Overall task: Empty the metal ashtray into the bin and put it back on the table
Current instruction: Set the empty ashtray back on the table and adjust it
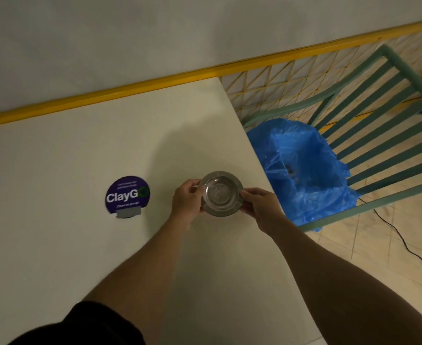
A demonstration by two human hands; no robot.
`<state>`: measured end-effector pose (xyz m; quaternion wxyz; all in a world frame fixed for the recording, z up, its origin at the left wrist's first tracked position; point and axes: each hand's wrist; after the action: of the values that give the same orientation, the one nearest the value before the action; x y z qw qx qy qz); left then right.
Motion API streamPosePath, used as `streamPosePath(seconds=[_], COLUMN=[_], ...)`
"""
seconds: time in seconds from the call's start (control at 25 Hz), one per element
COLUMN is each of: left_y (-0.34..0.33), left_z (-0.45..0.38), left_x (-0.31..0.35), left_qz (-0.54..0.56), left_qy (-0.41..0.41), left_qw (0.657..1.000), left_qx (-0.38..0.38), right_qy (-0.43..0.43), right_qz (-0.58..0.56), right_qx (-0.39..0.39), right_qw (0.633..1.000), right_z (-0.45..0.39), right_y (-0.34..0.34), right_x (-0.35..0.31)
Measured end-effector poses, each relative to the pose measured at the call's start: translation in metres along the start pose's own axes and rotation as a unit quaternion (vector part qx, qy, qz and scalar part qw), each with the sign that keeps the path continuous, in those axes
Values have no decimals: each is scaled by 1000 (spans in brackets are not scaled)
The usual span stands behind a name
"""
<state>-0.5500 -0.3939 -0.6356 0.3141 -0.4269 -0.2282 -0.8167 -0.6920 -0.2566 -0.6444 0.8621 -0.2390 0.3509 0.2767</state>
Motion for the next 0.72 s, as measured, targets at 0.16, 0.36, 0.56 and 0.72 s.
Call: streamPosePath(seconds=[0.16, 0.36, 0.56, 0.72], left_y=[45, 101, 150, 178], left_z=[30, 67, 99, 120], left_x=[-21, -50, -76, -94], left_qz=[-6, -2, -1, -14], left_qy=[16, 43, 67, 85], left_qw=[1000, 998, 994, 991], left_qx=[14, 49, 84, 106], right_qy=[-24, -54, -83, -104], right_qz=[27, 73, 123, 153], right_qx=[-18, -45, -60, -70], right_qw=[999, 995, 987, 980], right_z=[16, 35, 48, 58], right_y=[-40, -92, -140, -168], right_x=[22, 51, 79, 98])
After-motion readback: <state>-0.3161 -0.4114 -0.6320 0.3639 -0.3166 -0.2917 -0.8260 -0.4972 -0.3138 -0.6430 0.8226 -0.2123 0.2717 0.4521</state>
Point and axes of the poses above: each hand's wrist, its own z-axis away from the middle knuckle, its own y-axis out of the back of the hand, x = y × z, and after that the axes turned 11 degrees about -x, right-handed
